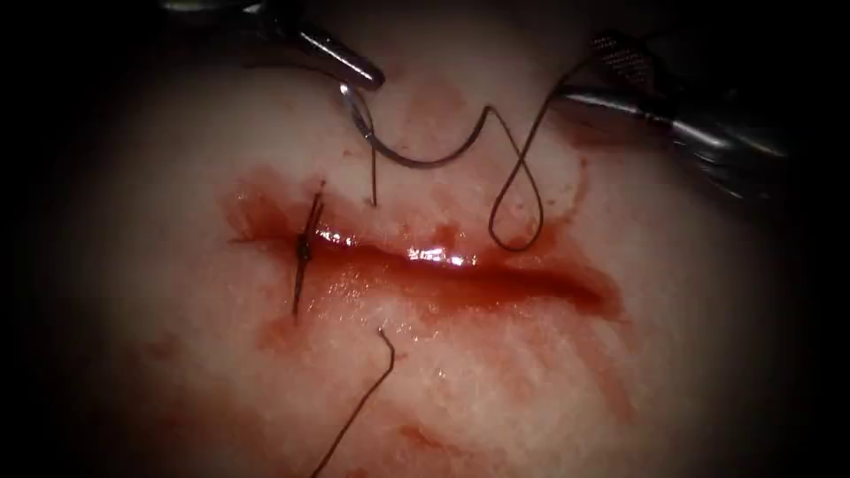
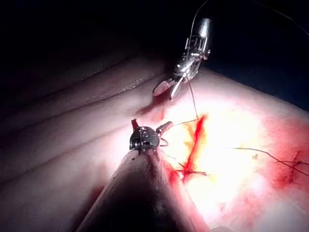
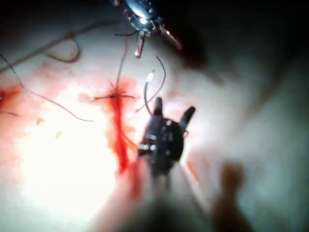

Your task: Wound Closure

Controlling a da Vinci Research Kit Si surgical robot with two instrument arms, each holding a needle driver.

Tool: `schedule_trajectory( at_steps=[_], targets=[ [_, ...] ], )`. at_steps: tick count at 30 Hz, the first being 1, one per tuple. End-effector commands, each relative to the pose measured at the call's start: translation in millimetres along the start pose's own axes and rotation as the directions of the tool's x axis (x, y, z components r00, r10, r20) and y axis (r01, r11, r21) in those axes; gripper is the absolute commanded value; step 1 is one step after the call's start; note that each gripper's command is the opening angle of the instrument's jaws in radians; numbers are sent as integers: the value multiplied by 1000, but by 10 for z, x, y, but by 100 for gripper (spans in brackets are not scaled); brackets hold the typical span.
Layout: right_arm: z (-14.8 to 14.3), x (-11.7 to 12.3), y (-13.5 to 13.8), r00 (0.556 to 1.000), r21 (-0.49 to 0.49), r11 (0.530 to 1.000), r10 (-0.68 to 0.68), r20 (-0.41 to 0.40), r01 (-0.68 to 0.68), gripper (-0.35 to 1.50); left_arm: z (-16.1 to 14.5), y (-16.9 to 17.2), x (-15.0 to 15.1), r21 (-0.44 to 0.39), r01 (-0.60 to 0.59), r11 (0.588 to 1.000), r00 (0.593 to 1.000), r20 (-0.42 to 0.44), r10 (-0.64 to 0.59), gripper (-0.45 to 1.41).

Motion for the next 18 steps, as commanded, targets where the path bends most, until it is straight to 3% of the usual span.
schedule_trajectory(
  at_steps=[1,4,10,18],
  targets=[
    [16,-2,-9,1000,24,999,-26,16,25,109,3,6,-2,-1,-4,1000,1000,0,4,91],
    [28,-9,-18,995,72,994,-81,56,77,101,-10,34,-6,5,-13,1000,1000,2,13,89],
    [56,-32,-36,972,203,965,-194,132,165,101,-21,82,-20,-14,-26,1000,1000,-9,26,88],
    [76,-37,-47,947,263,933,-288,142,244,98,-15,119,-46,-35,-57,998,998,-14,57,86]
  ],
)
